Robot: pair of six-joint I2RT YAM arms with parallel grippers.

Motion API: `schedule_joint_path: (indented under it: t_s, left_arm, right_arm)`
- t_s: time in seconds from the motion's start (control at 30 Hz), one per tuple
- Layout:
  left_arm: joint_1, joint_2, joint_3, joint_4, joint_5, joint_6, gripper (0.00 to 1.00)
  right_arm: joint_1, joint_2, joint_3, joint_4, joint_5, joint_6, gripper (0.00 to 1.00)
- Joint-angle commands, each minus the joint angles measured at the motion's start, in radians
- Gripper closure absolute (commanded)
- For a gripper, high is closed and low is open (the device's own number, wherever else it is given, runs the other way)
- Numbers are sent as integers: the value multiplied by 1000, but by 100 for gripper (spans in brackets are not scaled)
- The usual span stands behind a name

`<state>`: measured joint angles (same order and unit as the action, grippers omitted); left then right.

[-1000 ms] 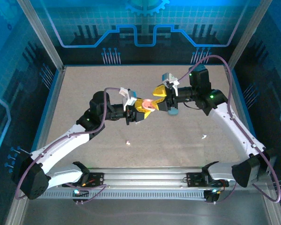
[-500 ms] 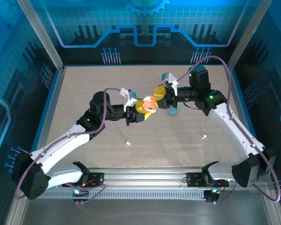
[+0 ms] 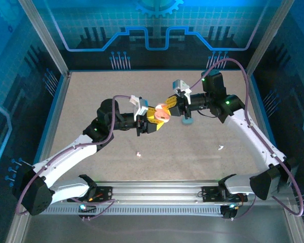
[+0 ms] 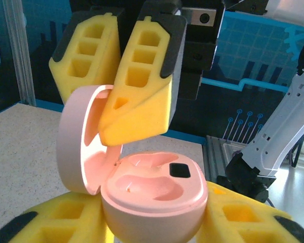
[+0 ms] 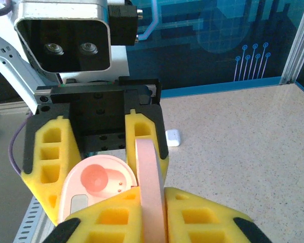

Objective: Insert the wireless bluetooth earbuds into the charging case

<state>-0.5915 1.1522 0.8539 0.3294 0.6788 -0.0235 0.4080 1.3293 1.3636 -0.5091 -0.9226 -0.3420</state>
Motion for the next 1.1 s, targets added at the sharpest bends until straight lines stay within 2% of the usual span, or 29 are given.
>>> schedule_joint_path:
  t_s: [0.0,0.13,0.33,0.8,0.97,1.07]
  left_arm:
    - [-2,9,-11,33,12,7,54]
    - [-2,23,-13,54,13,-15,45]
    - [-11,37,-9,65,10,-17,39]
    - [-20,41,-7,82,-10,-21,41]
    - [-20,46,-7,76,-7,-19,47]
    - [-20,46,-7,70,-6,-15,47]
  right_arm:
    - [20,-9,25,-22,5,-23,86]
    - [30,-25,11,-5,47,-24,87]
    - [38,-41,-12,27,80,-13,87]
    - [49,-50,-25,31,104,-34,85]
    - [51,-49,-25,34,103,-30,85]
    - [50,-51,-25,36,100,-26,85]
